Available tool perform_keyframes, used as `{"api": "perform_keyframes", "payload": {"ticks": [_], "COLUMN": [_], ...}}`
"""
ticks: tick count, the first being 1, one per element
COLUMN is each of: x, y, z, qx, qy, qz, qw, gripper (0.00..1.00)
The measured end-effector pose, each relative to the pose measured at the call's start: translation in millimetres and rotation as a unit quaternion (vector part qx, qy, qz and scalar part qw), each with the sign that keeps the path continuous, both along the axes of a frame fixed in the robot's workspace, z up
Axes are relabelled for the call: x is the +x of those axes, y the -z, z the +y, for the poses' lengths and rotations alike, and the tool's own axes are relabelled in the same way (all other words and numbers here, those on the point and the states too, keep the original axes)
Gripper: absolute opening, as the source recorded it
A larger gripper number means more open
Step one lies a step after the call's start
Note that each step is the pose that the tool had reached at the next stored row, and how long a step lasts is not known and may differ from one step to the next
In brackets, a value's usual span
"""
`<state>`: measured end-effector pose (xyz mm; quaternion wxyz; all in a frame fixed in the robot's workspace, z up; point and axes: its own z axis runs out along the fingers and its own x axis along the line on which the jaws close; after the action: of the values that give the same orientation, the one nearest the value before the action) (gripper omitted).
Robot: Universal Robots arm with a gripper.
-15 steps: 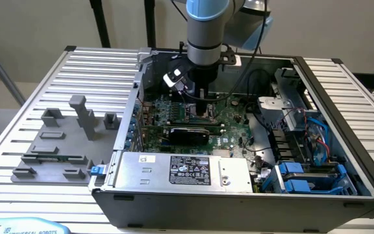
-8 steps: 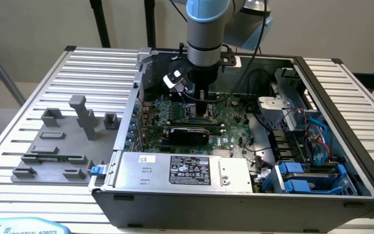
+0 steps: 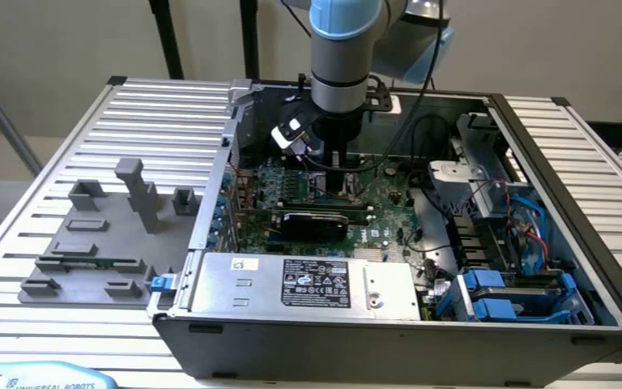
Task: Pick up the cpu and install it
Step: 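Place the cpu into insertion slot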
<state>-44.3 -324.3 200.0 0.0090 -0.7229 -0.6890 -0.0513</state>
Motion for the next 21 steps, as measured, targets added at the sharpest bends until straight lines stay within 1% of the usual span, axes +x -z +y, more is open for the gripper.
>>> {"api": "perform_keyframes", "payload": {"ticks": [12, 21], "x": [0.0, 0.0], "y": [1.5, -2.4], "z": [0.0, -0.1], "qx": [0.0001, 0.0000], "qy": [0.000, 0.000], "qz": [-0.0001, 0.0000], "qw": [1.0000, 1.0000], "gripper": [0.69, 0.69]}}
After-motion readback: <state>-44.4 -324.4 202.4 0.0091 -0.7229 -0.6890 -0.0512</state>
